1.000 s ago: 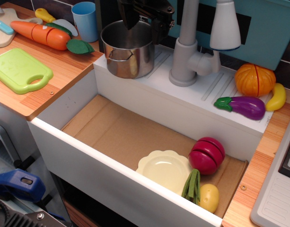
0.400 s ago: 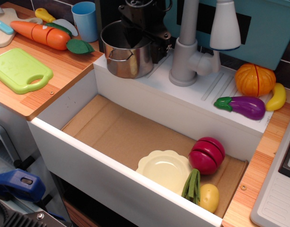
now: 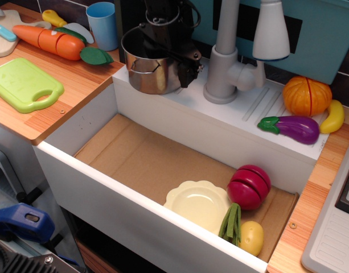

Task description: Put pot or pan in sink

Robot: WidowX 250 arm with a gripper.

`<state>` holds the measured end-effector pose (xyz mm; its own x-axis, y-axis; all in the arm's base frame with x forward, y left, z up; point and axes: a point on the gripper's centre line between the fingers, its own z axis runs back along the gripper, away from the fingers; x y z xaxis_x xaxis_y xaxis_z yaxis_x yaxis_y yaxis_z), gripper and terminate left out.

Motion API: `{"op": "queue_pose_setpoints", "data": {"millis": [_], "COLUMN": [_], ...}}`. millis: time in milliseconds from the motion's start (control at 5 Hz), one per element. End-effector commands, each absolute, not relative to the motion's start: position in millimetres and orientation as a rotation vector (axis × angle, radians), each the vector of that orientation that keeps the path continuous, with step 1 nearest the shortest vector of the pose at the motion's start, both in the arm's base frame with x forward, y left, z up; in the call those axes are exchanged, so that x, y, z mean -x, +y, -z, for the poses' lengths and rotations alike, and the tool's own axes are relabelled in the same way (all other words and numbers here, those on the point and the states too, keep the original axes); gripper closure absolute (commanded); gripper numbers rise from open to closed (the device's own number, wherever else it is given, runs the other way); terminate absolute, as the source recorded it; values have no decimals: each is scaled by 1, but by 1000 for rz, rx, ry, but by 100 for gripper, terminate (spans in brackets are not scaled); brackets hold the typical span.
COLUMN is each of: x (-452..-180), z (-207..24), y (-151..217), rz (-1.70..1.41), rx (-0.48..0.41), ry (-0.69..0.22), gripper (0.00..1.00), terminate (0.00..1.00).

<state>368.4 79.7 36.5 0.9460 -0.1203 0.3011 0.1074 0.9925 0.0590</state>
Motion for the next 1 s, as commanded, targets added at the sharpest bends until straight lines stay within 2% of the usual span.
{"op": "queue_pose_setpoints", "data": {"millis": [0, 600, 800], "x": [-381, -348, -328], "z": [-49, -72, -78], "y": [85, 68, 70], "rz": [115, -17, -104], "rx": [-20, -83, -75], "ry": [-299, -262, -205], "gripper": [100, 100, 100], "terminate": [0, 0, 0]}}
